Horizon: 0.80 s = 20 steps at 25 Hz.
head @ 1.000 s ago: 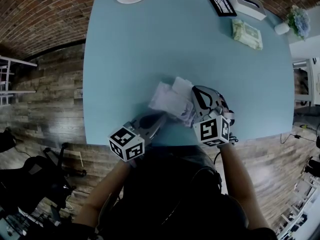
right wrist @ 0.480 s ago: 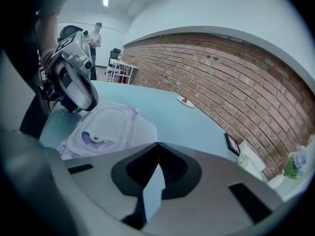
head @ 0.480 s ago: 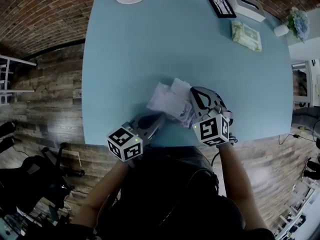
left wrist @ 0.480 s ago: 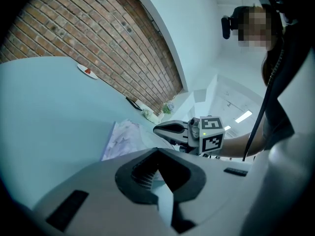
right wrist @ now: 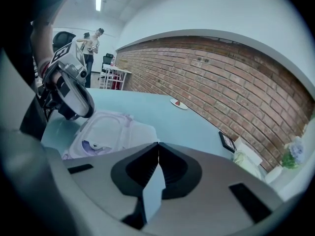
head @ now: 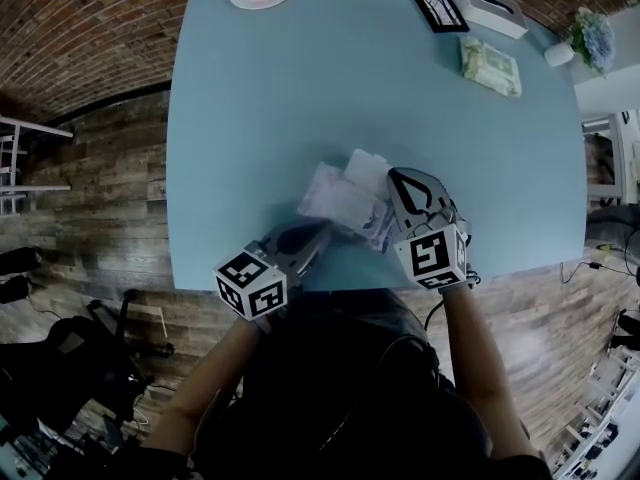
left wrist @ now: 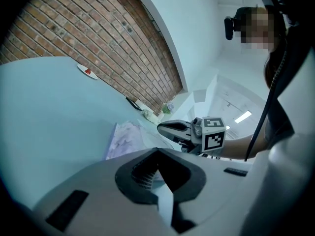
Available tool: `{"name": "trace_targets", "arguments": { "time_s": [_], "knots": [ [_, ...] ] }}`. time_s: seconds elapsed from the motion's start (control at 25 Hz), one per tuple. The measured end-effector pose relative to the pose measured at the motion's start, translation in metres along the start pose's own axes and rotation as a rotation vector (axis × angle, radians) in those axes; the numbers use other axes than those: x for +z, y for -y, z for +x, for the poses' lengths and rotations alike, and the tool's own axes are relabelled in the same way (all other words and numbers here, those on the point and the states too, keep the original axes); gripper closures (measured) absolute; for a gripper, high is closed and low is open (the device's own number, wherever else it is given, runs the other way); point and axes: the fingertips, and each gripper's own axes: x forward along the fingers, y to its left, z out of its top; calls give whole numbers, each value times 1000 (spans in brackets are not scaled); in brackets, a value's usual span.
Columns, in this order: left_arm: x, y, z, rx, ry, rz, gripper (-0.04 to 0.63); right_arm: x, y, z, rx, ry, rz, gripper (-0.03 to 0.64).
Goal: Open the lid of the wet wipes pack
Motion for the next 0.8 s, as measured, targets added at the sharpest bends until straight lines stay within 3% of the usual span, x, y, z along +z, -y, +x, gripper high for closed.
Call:
{"name": "trace_targets", "arguments": {
  "time_s": [0.4,0.8],
  "knots": [
    [-1,-2,-18,-13,-12,13,584,14,-11,-31,-68,89,191,597],
    [-13,6,-32,-89,-64,42,584,19,-49,-84,-76,216,573,597]
  ]
}}
